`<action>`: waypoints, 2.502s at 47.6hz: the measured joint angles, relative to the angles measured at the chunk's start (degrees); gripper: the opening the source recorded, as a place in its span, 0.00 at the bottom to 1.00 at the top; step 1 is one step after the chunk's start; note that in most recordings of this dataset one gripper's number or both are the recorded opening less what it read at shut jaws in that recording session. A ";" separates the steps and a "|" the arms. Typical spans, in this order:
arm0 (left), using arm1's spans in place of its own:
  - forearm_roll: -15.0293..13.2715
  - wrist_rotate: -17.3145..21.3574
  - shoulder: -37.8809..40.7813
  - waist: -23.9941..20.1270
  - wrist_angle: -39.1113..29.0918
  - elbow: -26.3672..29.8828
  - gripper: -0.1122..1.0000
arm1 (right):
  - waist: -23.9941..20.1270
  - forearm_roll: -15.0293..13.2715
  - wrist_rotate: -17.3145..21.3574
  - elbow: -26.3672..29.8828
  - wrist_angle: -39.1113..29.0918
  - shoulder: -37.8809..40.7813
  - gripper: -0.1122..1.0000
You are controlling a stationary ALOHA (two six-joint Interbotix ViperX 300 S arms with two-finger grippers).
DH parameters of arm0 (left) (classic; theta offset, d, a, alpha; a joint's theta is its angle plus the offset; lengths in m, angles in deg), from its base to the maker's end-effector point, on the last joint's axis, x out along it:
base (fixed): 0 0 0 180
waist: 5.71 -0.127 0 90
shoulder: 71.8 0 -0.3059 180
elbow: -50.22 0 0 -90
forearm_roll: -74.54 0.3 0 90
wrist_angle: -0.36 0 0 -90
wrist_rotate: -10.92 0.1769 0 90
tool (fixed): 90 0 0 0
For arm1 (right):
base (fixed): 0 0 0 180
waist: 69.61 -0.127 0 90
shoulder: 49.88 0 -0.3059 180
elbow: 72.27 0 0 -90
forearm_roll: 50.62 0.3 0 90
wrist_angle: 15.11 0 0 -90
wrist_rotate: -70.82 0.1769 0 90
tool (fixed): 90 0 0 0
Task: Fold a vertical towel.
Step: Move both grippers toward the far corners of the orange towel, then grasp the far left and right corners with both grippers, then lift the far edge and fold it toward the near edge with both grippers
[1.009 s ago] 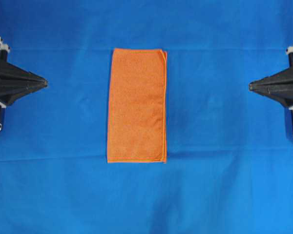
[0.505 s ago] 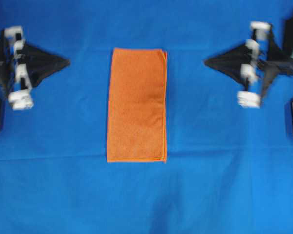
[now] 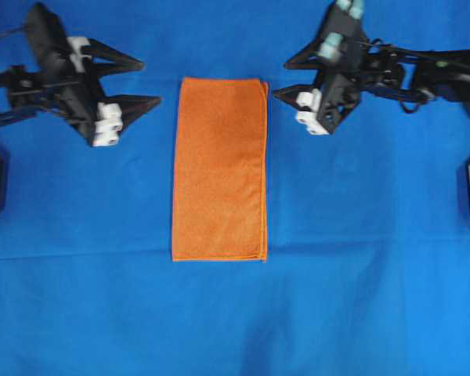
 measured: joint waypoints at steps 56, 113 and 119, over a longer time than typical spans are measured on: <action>0.79 4.39 27.60 -3.43 3.60 12.48 0.13 | 1.93 -1.23 0.00 6.77 2.20 16.52 0.14; 0.88 10.46 18.28 -7.03 -5.89 17.14 0.13 | 6.50 -0.26 0.00 6.24 2.11 8.79 0.14; 0.88 11.95 13.36 -6.06 -9.40 16.61 0.13 | 5.10 -0.26 0.09 5.27 1.93 4.92 0.14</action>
